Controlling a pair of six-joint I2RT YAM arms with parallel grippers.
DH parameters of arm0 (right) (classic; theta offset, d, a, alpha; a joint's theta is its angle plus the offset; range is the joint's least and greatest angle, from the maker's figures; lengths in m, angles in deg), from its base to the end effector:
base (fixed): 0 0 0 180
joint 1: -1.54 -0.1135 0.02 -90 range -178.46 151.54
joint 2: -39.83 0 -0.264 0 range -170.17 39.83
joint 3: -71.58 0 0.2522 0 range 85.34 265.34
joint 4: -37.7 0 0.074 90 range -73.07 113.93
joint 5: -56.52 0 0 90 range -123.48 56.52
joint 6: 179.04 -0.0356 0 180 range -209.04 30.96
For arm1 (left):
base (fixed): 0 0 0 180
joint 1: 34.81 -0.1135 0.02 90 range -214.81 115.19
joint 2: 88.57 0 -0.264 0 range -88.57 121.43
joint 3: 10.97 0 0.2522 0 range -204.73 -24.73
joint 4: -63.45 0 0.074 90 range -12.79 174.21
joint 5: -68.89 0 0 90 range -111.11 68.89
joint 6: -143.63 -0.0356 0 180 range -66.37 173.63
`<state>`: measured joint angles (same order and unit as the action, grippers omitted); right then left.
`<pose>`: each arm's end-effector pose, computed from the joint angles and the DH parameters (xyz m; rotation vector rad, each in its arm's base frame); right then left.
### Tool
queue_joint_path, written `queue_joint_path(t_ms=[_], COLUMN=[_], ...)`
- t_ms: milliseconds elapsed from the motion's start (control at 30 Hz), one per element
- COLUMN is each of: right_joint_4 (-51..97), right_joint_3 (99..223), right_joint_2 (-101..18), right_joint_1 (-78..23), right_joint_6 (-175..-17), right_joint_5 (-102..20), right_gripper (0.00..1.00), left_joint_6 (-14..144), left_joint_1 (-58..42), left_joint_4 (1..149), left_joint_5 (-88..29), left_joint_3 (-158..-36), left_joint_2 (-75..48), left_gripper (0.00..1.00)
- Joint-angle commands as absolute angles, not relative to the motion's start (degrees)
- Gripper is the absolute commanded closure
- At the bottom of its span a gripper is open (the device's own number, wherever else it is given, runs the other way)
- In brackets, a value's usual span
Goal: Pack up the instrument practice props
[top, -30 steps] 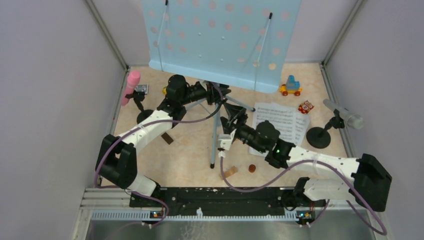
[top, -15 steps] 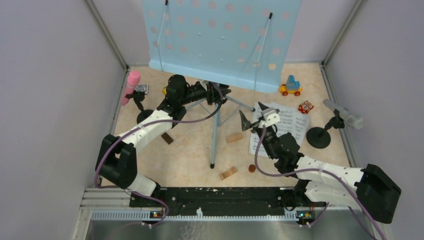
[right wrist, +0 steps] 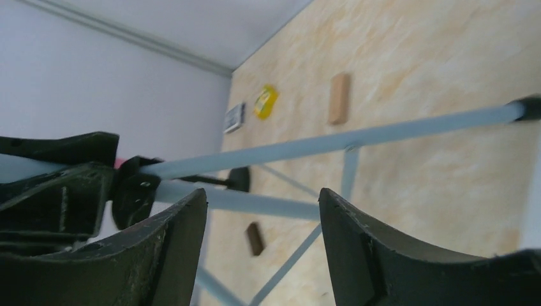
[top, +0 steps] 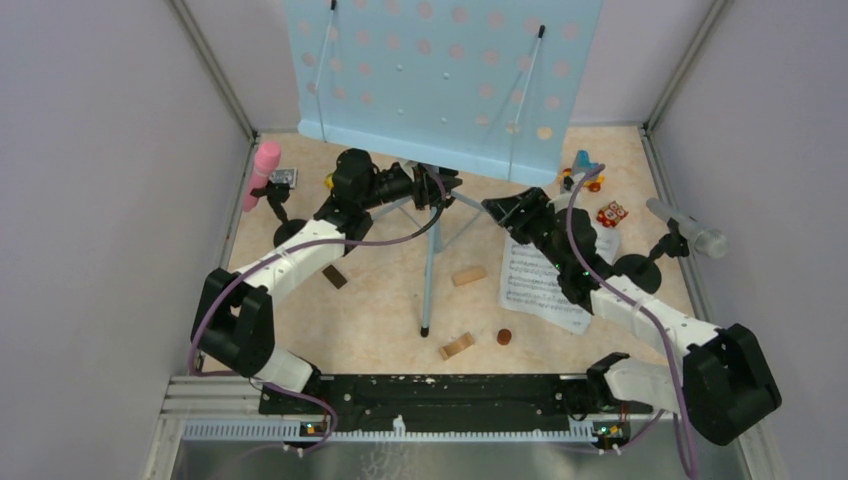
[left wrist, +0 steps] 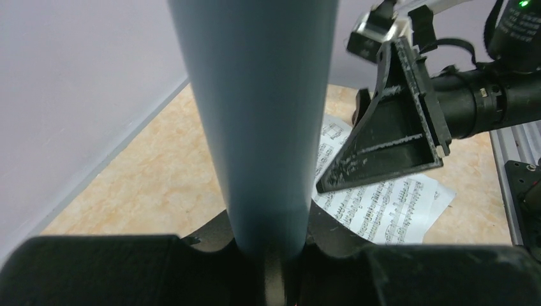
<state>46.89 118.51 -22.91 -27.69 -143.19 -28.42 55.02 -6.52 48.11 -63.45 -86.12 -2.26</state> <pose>0.2201 0.1196 0.2668 0.4550 1.7327 1.0013 0.2973 -0.1872 0.3355 0.9398 1.2903 -0.9576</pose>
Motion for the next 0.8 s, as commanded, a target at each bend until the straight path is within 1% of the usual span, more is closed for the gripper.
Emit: queue_joint_path(t_ms=[0,67,200,300,367,500,700,767], right_joint_4=[60.1,66.0,75.4,75.0,74.3,74.6,77.1,77.5], right_joint_3=[120.4,120.0,118.4,119.0,120.2,121.8,123.3,124.1], right_joint_2=[-27.2,-28.9,-30.4,-31.0,-32.0,-35.3,-39.3,-40.4], right_joint_1=[-27.1,-27.2,-27.5,-28.0,-28.5,-29.2,-30.2,-30.3], right_joint_6=[-164.4,-168.6,-173.8,-173.9,-173.1,-172.7,-173.2,-173.1], right_joint_5=[-48.0,-50.5,-50.8,-50.9,-51.4,-53.2,-53.4,-53.6], right_gripper=[0.38,0.42,0.45,0.49,0.54,0.62,0.63,0.66], left_joint_6=[53.4,53.4,53.5,53.5,53.5,53.5,53.5,53.4], left_joint_1=[-6.1,-6.1,-6.1,-6.1,-6.1,-6.1,-6.1,-6.1], left_joint_4=[57.1,57.0,57.1,57.0,57.2,57.3,57.4,57.4], left_joint_5=[-62.4,-62.4,-62.7,-62.9,-63.0,-62.9,-62.9,-62.9], left_joint_3=[-85.2,-85.2,-85.1,-85.3,-85.4,-85.5,-85.5,-85.5], left_joint_2=[1.3,1.1,1.1,1.3,1.4,1.5,1.5,1.5], left_gripper=[1.00,1.00,1.00,1.00,1.00,1.00,1.00,1.00])
